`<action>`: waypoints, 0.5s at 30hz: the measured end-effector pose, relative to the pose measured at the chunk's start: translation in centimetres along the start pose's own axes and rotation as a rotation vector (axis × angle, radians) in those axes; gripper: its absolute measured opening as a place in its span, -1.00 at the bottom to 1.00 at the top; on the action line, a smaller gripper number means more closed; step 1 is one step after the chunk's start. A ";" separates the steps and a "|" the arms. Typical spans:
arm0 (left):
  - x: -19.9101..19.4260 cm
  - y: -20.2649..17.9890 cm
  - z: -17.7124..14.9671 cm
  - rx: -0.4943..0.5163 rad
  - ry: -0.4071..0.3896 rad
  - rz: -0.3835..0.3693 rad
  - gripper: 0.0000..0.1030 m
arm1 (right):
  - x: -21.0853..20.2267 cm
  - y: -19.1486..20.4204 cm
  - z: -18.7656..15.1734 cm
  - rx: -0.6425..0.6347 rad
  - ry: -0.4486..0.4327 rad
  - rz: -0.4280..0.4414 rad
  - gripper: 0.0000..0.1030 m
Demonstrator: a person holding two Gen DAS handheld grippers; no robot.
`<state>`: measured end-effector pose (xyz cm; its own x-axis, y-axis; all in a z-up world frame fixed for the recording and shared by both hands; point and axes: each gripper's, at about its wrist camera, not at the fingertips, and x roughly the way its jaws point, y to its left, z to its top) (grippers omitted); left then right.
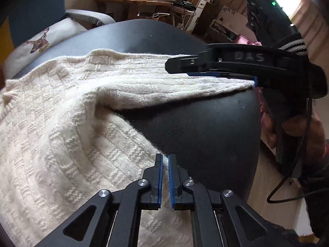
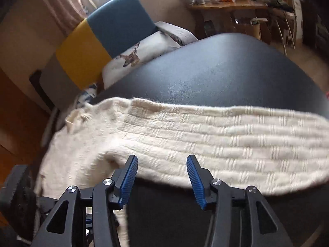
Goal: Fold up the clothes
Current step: 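Grasp the sweater side with the left gripper and fold it over the sleeve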
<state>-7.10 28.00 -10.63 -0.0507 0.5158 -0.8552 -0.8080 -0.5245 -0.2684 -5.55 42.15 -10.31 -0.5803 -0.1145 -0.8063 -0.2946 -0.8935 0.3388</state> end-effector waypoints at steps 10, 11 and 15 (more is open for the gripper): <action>-0.6 -0.6 -2.6 0.041 -0.006 -0.178 -0.94 | 4.6 -1.9 1.5 -0.120 0.049 -0.254 -0.03; -0.8 -0.1 -2.7 0.014 -0.010 -0.203 -0.94 | 4.2 -2.3 1.5 -0.081 0.042 -0.227 -0.02; -2.3 1.1 -2.4 -0.070 -0.056 -0.325 -0.95 | 0.9 -3.3 0.2 0.152 0.001 0.145 0.00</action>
<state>-6.47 24.62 -10.05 0.1693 0.6987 -0.6950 -0.7448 -0.3711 -0.5545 -5.29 45.13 -12.07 -0.6242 -0.2381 -0.7441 -0.3189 -0.7919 0.5209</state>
